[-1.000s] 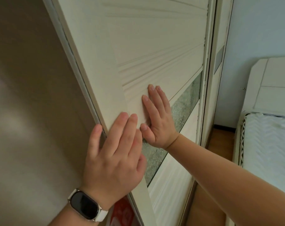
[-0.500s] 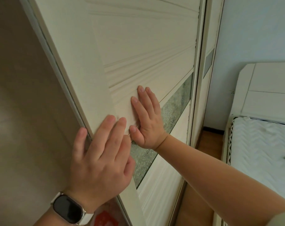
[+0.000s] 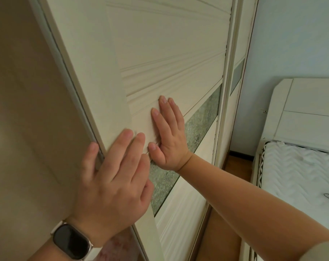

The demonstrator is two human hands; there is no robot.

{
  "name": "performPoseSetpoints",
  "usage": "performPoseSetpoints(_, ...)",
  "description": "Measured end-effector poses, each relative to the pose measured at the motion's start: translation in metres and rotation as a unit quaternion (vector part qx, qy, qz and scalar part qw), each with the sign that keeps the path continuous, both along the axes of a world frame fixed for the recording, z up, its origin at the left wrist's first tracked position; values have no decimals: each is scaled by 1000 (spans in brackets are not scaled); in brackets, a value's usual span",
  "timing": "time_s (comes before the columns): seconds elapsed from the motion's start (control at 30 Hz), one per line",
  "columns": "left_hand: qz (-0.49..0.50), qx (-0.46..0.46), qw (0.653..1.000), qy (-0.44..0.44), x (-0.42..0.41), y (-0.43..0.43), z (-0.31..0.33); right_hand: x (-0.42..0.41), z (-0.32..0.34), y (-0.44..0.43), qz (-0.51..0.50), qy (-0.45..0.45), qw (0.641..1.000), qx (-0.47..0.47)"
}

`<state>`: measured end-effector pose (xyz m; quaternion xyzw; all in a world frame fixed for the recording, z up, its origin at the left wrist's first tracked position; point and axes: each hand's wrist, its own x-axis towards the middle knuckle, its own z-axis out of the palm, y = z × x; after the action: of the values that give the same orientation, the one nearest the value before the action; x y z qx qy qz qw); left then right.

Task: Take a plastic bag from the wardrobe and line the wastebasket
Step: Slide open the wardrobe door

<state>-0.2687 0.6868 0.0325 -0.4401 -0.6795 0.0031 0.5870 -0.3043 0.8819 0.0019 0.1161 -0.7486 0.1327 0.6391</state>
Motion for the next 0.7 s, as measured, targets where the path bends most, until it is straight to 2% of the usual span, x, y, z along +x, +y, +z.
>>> performPoseSetpoints(0.7, 17, -23, 1000, 10, -34, 83, -3, -34, -3, 89, 13, 13, 1000, 2)
